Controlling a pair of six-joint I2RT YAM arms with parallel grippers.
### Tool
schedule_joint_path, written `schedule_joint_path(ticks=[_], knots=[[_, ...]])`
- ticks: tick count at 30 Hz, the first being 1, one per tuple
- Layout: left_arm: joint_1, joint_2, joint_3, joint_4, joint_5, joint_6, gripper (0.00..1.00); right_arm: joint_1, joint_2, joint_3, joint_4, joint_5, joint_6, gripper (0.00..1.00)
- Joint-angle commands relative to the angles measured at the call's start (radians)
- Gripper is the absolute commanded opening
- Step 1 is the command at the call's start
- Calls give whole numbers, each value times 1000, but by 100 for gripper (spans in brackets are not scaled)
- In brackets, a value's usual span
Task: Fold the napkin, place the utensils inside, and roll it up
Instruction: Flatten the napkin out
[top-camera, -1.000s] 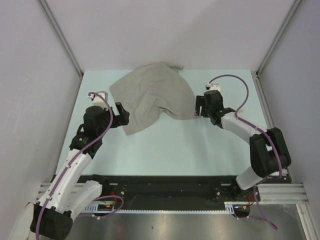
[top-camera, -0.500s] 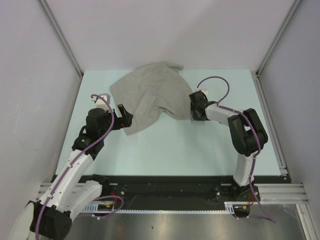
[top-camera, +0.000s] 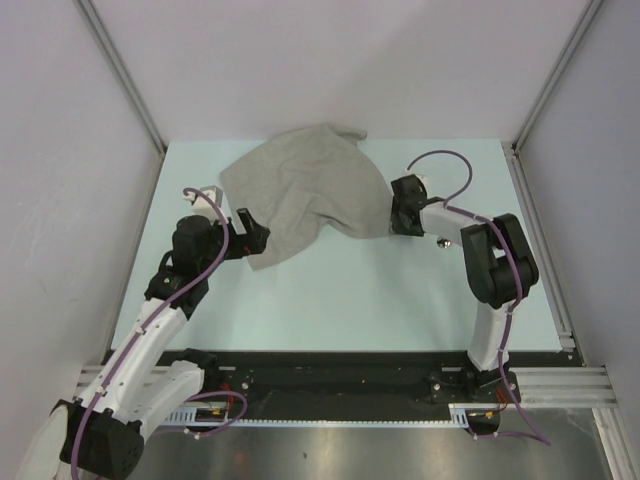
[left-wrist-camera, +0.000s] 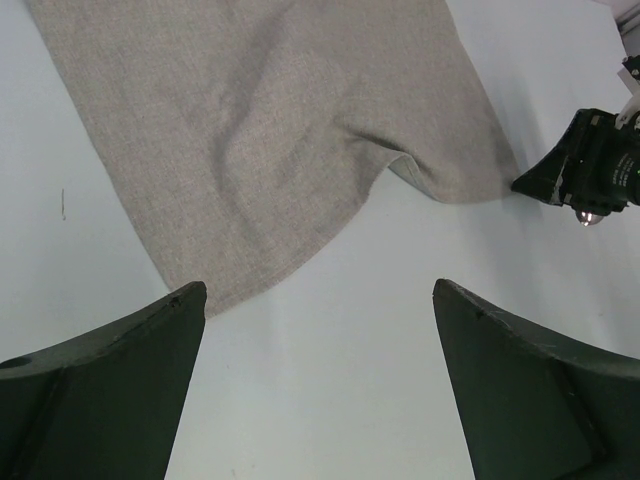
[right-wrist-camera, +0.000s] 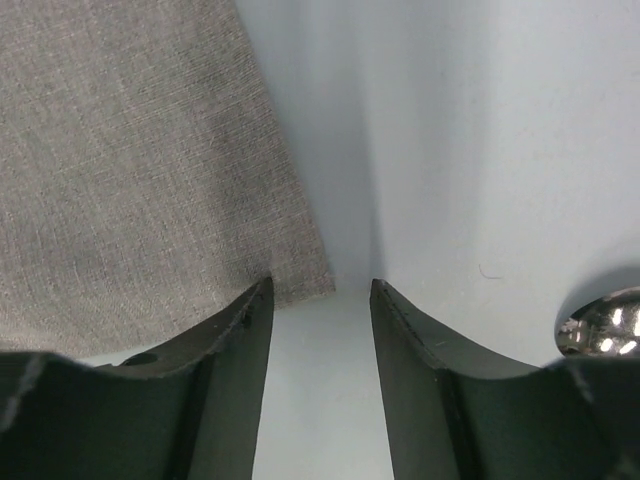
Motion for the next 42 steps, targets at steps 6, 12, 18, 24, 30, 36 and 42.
schedule_joint_path(ticks=[6, 12, 18, 24, 30, 36, 42], knots=[[-4, -20, -14, 43, 28, -15, 100, -8, 49, 21, 17, -31, 16, 42], [-4, -22, -22, 52, 31, -22, 100, -8, 69, 38, 5, -36, 14, 19], [-4, -28, -26, 53, 29, -23, 100, -8, 41, 26, -27, 25, -1, 0], [-12, -26, -39, 59, 47, -32, 100, -27, -121, -49, -91, 111, -13, 0], [-78, 4, -65, 61, 34, -45, 100, -59, -302, -177, -176, 162, 4, 0], [-160, 82, -144, 58, -20, -77, 100, -71, -467, -261, -262, 191, 19, 0], [-185, 87, -229, -13, -109, -146, 97, -76, -546, -306, -306, 202, 33, 0]])
